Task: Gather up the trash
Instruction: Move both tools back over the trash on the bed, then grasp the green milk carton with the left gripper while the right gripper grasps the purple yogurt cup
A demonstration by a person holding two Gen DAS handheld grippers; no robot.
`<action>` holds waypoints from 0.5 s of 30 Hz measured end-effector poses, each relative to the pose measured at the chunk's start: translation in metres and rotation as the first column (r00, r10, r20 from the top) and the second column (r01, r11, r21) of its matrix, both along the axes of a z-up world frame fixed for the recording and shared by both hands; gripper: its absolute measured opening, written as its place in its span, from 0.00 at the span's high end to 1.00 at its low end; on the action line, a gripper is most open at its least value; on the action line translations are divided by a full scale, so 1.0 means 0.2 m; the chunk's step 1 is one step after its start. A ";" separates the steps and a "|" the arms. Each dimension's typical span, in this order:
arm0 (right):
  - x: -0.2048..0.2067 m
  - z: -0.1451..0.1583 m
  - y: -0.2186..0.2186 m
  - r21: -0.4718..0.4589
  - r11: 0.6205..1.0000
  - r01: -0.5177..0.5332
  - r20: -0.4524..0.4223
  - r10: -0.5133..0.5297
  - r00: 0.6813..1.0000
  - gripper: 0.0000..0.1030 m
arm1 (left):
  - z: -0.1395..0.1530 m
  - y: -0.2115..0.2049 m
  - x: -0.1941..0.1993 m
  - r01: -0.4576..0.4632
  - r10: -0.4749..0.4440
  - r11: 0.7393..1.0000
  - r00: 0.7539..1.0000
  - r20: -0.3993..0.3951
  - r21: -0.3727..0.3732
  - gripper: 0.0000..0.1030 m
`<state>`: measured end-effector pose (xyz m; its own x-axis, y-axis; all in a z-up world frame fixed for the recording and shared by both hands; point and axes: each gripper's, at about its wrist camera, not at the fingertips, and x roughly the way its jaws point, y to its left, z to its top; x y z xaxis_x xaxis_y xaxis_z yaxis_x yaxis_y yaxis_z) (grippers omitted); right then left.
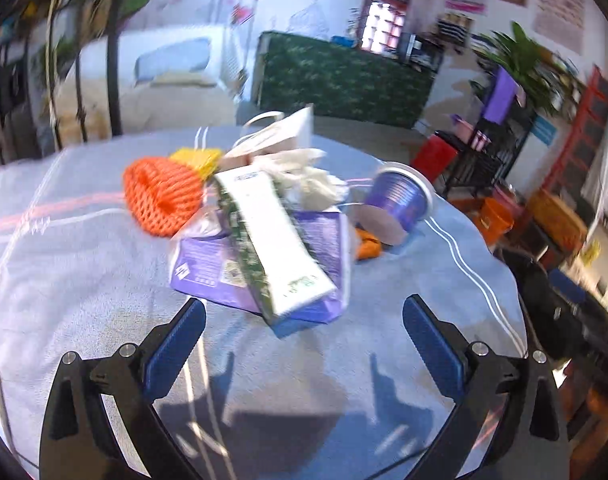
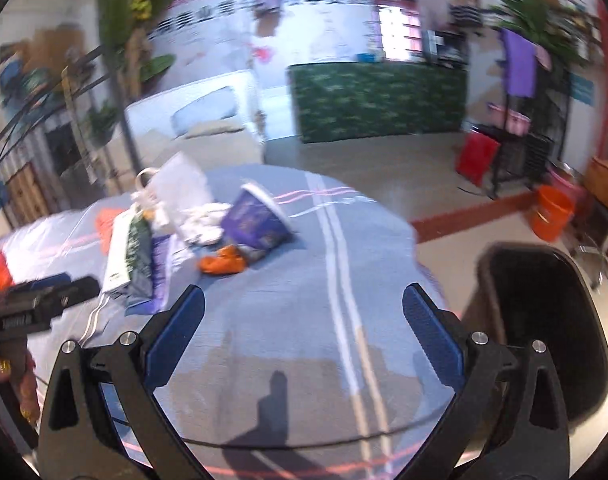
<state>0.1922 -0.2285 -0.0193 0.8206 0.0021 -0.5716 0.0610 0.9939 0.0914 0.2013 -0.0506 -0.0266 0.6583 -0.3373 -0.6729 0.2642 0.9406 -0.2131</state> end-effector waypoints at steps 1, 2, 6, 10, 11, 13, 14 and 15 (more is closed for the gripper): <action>0.02 0.00 0.01 -0.010 1.000 -0.013 -0.004 0.013 1.000 0.05 | 0.00 0.01 0.03 -0.007 0.007 1.000 1.000 -0.010 -0.013 0.05; 0.05 0.00 0.03 -0.022 0.999 -0.028 -0.007 0.028 1.000 0.05 | -0.01 0.04 0.06 -0.013 0.013 1.000 1.000 -0.018 -0.015 0.06; 0.17 -0.01 0.07 -0.095 0.989 -0.117 -0.037 0.114 0.993 0.05 | -0.03 0.04 0.20 -0.019 0.018 1.000 0.998 -0.067 -0.024 0.06; 0.28 -0.02 0.10 -0.188 0.968 -0.169 -0.057 0.161 0.985 0.05 | -0.05 0.00 0.29 -0.029 0.030 0.999 0.996 -0.083 0.019 0.07; 0.31 -0.02 0.10 -0.198 0.965 -0.174 -0.061 0.165 0.984 0.05 | -0.06 0.00 0.32 -0.033 0.036 0.999 0.995 -0.094 0.036 0.10; 0.35 -0.02 0.09 -0.203 0.961 -0.187 -0.064 0.177 0.982 0.05 | -0.09 0.01 0.36 -0.039 0.045 0.998 0.992 -0.117 0.049 0.15; 0.37 -0.02 0.09 -0.203 0.961 -0.187 -0.067 0.177 0.982 0.05 | -0.11 0.02 0.37 -0.041 0.047 0.998 0.991 -0.127 0.047 0.19; 0.38 -0.02 0.09 -0.201 0.961 -0.187 -0.069 0.177 0.982 0.05 | -0.12 0.02 0.38 -0.042 0.048 0.998 0.989 -0.138 0.041 0.24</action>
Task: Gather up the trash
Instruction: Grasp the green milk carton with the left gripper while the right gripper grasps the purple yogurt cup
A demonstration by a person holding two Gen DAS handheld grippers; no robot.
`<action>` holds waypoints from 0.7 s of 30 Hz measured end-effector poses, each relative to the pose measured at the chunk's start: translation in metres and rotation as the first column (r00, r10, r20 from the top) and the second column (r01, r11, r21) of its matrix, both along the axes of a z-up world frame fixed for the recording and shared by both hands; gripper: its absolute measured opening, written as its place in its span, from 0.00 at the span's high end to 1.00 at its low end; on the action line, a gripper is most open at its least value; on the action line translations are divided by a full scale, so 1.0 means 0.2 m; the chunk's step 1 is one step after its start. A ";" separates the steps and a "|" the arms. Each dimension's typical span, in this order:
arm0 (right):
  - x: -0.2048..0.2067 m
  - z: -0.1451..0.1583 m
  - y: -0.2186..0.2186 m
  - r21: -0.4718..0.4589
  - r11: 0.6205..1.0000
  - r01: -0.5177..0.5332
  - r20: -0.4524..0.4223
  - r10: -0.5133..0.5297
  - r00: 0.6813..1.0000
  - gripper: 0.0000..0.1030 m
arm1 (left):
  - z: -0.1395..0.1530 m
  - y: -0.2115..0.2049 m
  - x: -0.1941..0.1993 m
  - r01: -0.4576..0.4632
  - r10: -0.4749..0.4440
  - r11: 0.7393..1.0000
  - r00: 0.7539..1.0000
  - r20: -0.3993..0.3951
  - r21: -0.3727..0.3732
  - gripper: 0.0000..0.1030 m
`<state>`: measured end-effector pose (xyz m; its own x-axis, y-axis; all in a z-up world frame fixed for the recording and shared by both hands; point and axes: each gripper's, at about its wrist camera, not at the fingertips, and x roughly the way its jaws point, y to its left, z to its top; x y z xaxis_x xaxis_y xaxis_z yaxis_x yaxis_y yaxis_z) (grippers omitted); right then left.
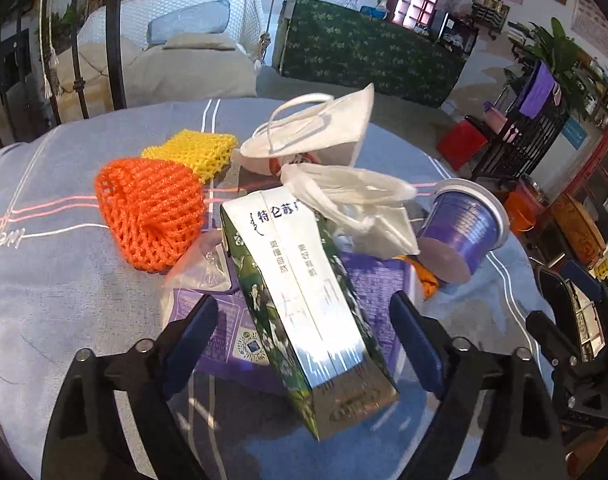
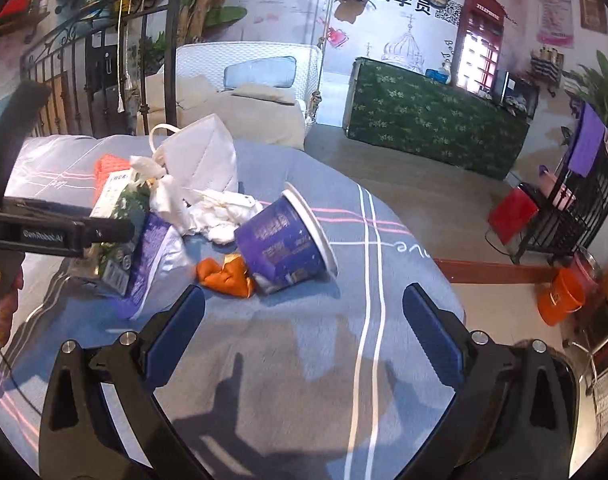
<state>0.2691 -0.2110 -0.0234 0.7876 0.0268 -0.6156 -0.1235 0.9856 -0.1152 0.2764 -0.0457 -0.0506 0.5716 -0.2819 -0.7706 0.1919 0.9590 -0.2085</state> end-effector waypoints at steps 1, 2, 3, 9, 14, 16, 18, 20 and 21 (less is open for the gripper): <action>0.02 0.00 -0.01 0.005 1.000 -0.002 -0.005 0.002 1.000 0.05 | -0.01 0.01 0.01 0.001 -0.002 1.000 1.000 -0.011 -0.011 0.25; 0.04 -0.01 0.00 0.009 1.000 -0.002 -0.012 0.002 1.000 0.05 | -0.02 0.02 0.02 -0.001 0.001 1.000 1.000 -0.020 -0.015 0.26; 0.05 -0.01 0.00 0.012 1.000 -0.001 -0.021 0.001 1.000 0.05 | -0.03 0.02 0.02 -0.006 0.005 1.000 1.000 -0.024 -0.017 0.28; 0.16 -0.05 0.06 -0.046 0.998 -0.040 -0.045 0.038 0.998 0.05 | -0.04 0.07 0.01 -0.009 0.008 0.998 1.000 -0.020 -0.064 0.43; 0.25 -0.08 0.12 -0.172 0.981 -0.088 -0.053 0.080 0.995 0.05 | -0.04 0.14 -0.05 -0.016 0.014 0.994 1.000 -0.013 -0.105 0.50; 0.29 -0.10 0.14 -0.206 0.974 -0.098 -0.062 0.086 0.994 0.05 | -0.05 0.18 -0.07 -0.026 0.024 0.991 1.000 -0.017 -0.130 0.50; 0.33 -0.12 0.16 -0.230 0.966 -0.118 -0.071 0.104 0.992 0.05 | -0.04 0.19 -0.10 -0.030 0.028 0.989 0.999 -0.018 -0.142 0.50; 0.36 -0.13 0.18 -0.263 0.956 -0.131 -0.080 0.114 0.990 0.06 | -0.03 0.22 -0.14 -0.035 0.034 0.988 0.999 -0.006 -0.148 0.50; 0.37 -0.14 0.18 -0.276 0.952 -0.134 -0.084 0.115 0.990 0.07 | -0.01 0.23 -0.15 -0.035 0.036 0.989 0.999 0.001 -0.146 0.50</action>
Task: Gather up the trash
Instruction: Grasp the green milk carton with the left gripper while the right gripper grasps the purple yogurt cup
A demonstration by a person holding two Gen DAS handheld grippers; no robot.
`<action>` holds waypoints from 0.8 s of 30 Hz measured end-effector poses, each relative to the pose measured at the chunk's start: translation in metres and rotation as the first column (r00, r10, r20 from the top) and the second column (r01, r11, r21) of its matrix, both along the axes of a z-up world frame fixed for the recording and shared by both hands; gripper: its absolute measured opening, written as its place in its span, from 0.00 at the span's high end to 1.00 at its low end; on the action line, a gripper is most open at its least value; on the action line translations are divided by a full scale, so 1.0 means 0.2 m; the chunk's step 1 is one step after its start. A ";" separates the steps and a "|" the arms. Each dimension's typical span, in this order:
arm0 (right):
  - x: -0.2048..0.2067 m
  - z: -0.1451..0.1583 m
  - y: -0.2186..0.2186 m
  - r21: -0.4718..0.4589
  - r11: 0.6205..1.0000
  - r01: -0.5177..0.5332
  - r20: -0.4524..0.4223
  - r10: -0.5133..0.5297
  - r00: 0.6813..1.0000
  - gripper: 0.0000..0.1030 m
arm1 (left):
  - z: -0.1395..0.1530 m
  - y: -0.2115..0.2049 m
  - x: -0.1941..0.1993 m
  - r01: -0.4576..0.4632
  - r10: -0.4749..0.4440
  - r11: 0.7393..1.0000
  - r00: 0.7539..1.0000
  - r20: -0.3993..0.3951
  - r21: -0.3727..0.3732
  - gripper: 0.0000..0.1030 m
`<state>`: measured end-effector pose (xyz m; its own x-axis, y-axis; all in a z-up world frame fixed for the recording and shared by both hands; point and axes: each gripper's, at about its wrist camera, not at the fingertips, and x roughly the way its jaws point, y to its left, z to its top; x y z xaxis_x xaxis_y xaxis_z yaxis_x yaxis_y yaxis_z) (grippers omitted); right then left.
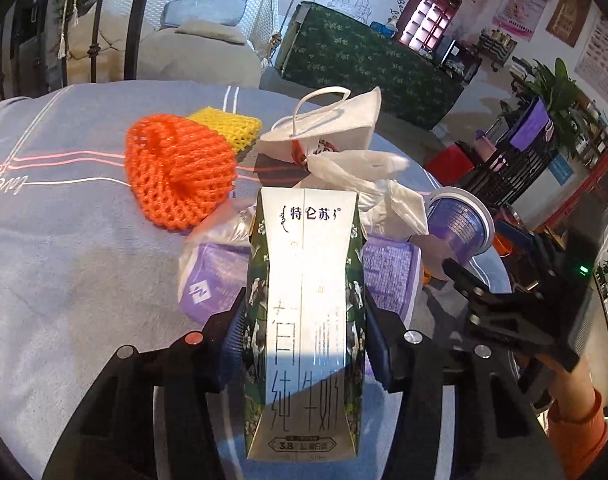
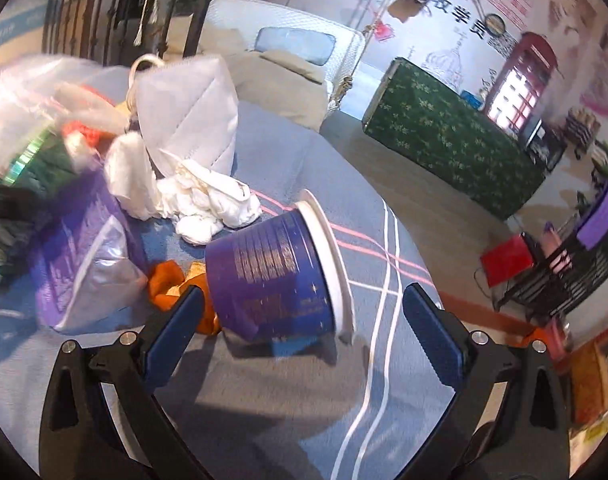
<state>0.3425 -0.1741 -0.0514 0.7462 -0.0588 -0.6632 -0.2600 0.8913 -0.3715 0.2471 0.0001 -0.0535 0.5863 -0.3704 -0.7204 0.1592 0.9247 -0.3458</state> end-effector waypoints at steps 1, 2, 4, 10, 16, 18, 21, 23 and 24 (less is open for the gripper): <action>0.01 -0.01 0.00 -0.017 1.000 0.000 -0.004 0.000 1.000 0.12 | 0.01 0.01 -0.02 0.000 0.000 1.000 1.000 0.005 -0.001 0.50; 0.02 -0.02 0.00 -0.025 1.000 0.002 -0.009 -0.002 1.000 0.15 | 0.01 0.02 -0.04 0.002 -0.002 1.000 1.000 0.005 -0.008 0.50; 0.03 -0.04 -0.01 -0.011 1.000 -0.001 -0.029 0.001 1.000 0.33 | 0.02 0.03 -0.06 0.004 -0.004 1.000 1.000 0.006 -0.019 0.51; -0.03 -0.01 -0.01 0.011 1.000 -0.022 -0.004 0.022 1.000 0.39 | 0.04 0.02 -0.12 -0.001 0.003 1.000 0.999 0.048 -0.026 0.51; -0.14 0.07 0.00 0.033 0.999 -0.010 0.032 0.009 0.999 0.39 | 0.04 0.03 -0.16 0.000 0.003 0.999 0.997 0.071 -0.052 0.51; -0.18 0.09 -0.02 0.064 0.998 0.008 0.028 -0.010 1.000 0.39 | 0.05 0.02 -0.19 0.007 -0.003 0.998 0.997 0.080 -0.057 0.51; -0.25 0.13 -0.05 0.110 0.994 0.028 0.033 -0.032 0.999 0.39 | 0.08 0.00 -0.23 0.026 -0.020 0.998 0.995 0.093 -0.063 0.51; -0.30 0.15 -0.08 0.145 0.989 0.036 0.044 -0.043 0.998 0.39 | 0.09 -0.03 -0.26 0.043 -0.035 0.997 0.994 0.105 -0.070 0.51; -0.34 0.16 -0.09 0.160 0.986 0.042 0.049 -0.051 0.997 0.39 | 0.09 -0.04 -0.27 0.050 -0.041 0.996 0.993 0.108 -0.074 0.51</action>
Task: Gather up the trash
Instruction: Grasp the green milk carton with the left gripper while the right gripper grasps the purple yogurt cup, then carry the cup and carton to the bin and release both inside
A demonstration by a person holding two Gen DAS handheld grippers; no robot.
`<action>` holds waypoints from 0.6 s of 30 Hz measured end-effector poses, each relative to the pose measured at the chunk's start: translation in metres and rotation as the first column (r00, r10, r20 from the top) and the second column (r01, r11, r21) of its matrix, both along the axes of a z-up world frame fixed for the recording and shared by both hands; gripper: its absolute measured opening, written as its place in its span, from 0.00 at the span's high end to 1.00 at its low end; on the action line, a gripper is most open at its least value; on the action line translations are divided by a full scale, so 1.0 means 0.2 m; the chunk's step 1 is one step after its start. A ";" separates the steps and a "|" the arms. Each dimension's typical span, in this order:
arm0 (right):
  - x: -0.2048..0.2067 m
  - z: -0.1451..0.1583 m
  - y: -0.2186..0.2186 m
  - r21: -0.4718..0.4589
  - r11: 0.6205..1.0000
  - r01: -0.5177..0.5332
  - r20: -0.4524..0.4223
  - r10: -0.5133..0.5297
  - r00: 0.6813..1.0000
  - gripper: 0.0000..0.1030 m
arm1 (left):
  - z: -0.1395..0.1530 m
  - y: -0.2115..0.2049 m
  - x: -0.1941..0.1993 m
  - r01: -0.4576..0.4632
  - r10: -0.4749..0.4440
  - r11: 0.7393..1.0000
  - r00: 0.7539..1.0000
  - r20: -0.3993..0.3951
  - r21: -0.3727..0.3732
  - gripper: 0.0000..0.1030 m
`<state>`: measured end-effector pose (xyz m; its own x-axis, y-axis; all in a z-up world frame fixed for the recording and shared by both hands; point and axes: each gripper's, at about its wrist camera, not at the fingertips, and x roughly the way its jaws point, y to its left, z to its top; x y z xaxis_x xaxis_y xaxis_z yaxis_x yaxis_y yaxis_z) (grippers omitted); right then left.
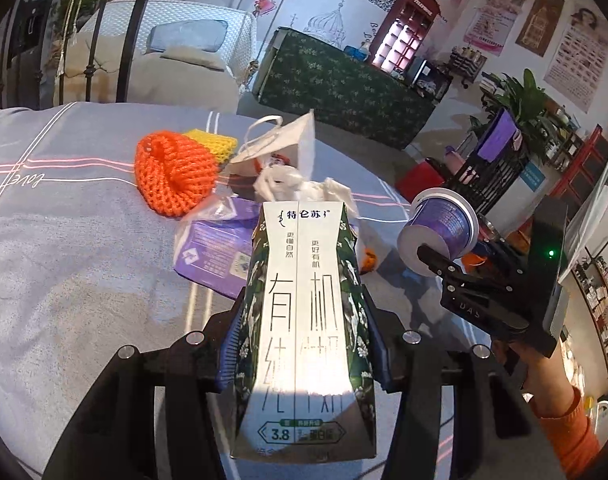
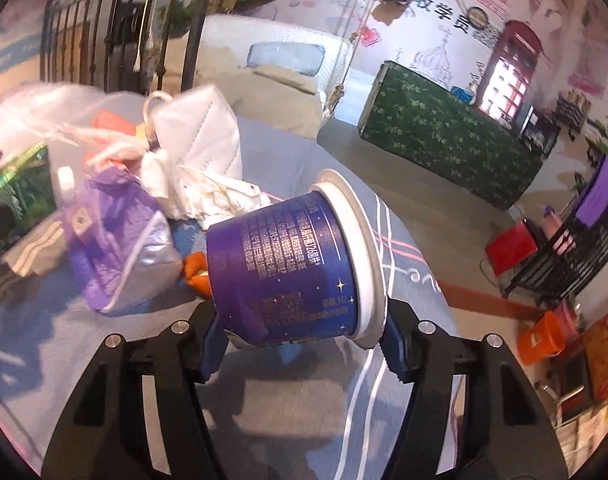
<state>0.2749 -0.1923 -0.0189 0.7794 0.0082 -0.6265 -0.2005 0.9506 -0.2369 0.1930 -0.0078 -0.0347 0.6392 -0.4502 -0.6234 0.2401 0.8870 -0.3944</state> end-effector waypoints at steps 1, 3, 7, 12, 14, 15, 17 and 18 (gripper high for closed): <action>-0.03 0.01 -0.01 0.011 1.000 0.009 0.008 -0.009 1.000 0.39 | 0.01 -0.02 -0.02 0.010 -0.010 1.000 1.000 0.005 -0.004 0.51; -0.08 0.03 -0.04 0.033 0.999 0.025 0.019 -0.026 0.999 0.39 | 0.02 -0.06 -0.04 0.027 -0.027 1.000 1.000 0.016 -0.003 0.51; -0.21 0.06 -0.10 0.084 0.994 0.066 0.048 -0.070 0.996 0.39 | 0.04 -0.14 -0.09 0.067 -0.067 0.998 0.997 0.032 -0.009 0.51; -0.35 0.06 -0.18 0.133 0.983 0.129 0.068 -0.138 0.988 0.39 | 0.06 -0.26 -0.14 0.117 -0.116 0.993 0.992 0.048 -0.012 0.51; -0.43 0.06 -0.23 0.140 0.975 0.172 0.089 -0.185 0.979 0.39 | 0.05 -0.32 -0.16 0.140 -0.139 0.990 0.989 0.055 -0.007 0.51; -0.46 0.06 -0.25 0.139 0.973 0.186 0.099 -0.200 0.975 0.39 | 0.05 -0.36 -0.17 0.157 -0.157 0.988 0.986 0.061 -0.002 0.51; -0.54 0.06 -0.31 0.137 0.964 0.229 0.119 -0.246 0.962 0.39 | 0.04 -0.41 -0.19 0.184 -0.183 0.983 0.981 0.066 0.000 0.51; -0.58 0.07 -0.35 0.140 0.957 0.253 0.127 -0.271 0.954 0.39 | 0.04 -0.45 -0.20 0.201 -0.200 0.980 0.977 0.068 -0.002 0.51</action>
